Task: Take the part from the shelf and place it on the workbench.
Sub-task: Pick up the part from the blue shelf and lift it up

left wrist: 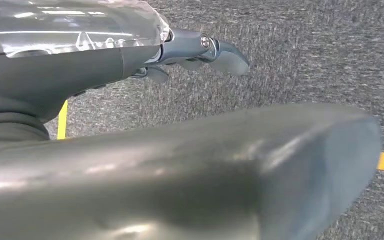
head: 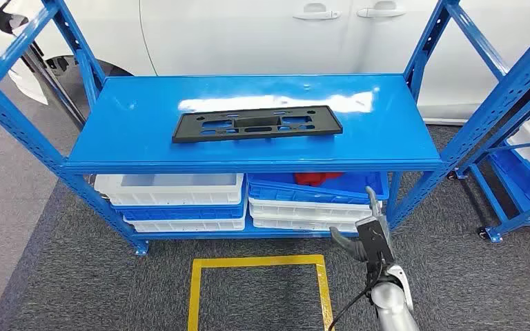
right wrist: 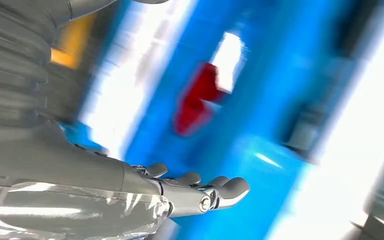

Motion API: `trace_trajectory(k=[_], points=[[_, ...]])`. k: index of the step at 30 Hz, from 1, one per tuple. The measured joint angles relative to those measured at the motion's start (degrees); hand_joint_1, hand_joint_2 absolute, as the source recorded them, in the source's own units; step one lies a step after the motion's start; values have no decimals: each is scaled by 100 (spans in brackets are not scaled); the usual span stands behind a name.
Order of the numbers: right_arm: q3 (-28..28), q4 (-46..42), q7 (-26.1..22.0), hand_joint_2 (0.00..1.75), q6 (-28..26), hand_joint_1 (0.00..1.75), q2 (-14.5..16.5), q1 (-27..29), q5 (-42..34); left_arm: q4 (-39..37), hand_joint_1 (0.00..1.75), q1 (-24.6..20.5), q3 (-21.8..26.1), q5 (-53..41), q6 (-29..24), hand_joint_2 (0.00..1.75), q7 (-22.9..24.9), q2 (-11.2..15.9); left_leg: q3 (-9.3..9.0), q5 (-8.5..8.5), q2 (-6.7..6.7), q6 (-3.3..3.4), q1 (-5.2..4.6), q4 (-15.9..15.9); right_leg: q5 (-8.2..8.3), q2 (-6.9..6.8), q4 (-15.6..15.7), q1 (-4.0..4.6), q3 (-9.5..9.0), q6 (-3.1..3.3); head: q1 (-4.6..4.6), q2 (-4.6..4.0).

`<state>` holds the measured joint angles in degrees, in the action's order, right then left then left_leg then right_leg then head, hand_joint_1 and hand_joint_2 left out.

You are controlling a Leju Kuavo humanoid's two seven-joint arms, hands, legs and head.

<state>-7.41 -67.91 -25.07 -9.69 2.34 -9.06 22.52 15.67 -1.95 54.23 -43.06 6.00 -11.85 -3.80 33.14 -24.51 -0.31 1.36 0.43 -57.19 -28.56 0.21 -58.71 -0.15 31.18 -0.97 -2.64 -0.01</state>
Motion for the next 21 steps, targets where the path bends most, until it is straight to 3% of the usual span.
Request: trace_trajectory(k=[2,4,5,6,7,9,11,13,16,18,20,21], points=[[88,-148,-34,175,-86,0,-21,-102,5,-9,0,-27,56,-52,9,0,-11,-14,-3,7,1,18,-4,14,-190,0,-336,-5,169,-14,0,-1],[275,-419,-96,175,-243,0,-57,-275,11,-33,0,-70,163,-155,28,0,-30,-41,-5,10,1,42,-12,25,-535,-1,-1102,-13,561,-40,0,-1],[382,-541,-126,175,-314,0,-73,-355,10,-48,0,-85,221,-214,39,0,-37,-55,-5,6,-1,46,-15,20,-629,-2,-1437,-15,744,-51,0,-1],[496,-652,-157,175,-380,0,-80,-439,7,-62,0,-98,277,-271,50,0,-44,-68,-10,0,-3,48,-18,15,-610,-2,-1588,-17,842,-59,0,0],[620,-750,-189,175,-439,0,-86,-545,3,-76,0,-114,335,-334,61,0,-53,-83,-19,-8,-5,45,-19,8,-475,-2,-1515,-17,837,-60,0,1],[888,-906,-253,175,-540,0,-87,-806,2,-101,0,-160,445,-462,79,0,-79,-115,-46,-33,-10,29,-21,-9,-2,-3,-782,-14,543,-27,0,1],[1166,-989,-303,175,-624,0,-84,-1072,39,-128,0,-217,537,-578,92,0,-100,-146,-40,-57,-15,-8,-42,-37,281,-6,-93,10,259,35,-1,1],[1478,-1012,-331,175,-710,0,-73,-1277,148,-154,0,-262,620,-688,104,0,-106,-166,-13,-59,-14,-59,-52,-47,294,-5,69,34,215,84,-1,0],[1949,-1002,-339,175,-857,0,-22,-1520,419,-182,0,-320,709,-836,118,0,-108,-187,39,-143,-10,-155,-40,-168,325,-13,120,-6,195,165,0,1],[2235,-957,-330,175,-967,0,38,-1688,625,-197,0,-357,759,-915,125,0,-109,-202,293,-437,-6,-220,-12,-718,332,-28,147,-28,172,206,0,1],[2541,-858,-305,175,-1080,0,86,-1820,852,-210,0,-377,804,-992,127,0,-109,-205,686,-744,-3,-270,23,-1493,324,-32,145,-30,171,218,0,1],[2678,-797,-289,175,-1127,0,102,-1866,961,-216,0,-380,819,-1023,130,0,-109,-205,819,-779,-2,-290,38,-1719,320,-33,143,-32,169,216,-1,1]])
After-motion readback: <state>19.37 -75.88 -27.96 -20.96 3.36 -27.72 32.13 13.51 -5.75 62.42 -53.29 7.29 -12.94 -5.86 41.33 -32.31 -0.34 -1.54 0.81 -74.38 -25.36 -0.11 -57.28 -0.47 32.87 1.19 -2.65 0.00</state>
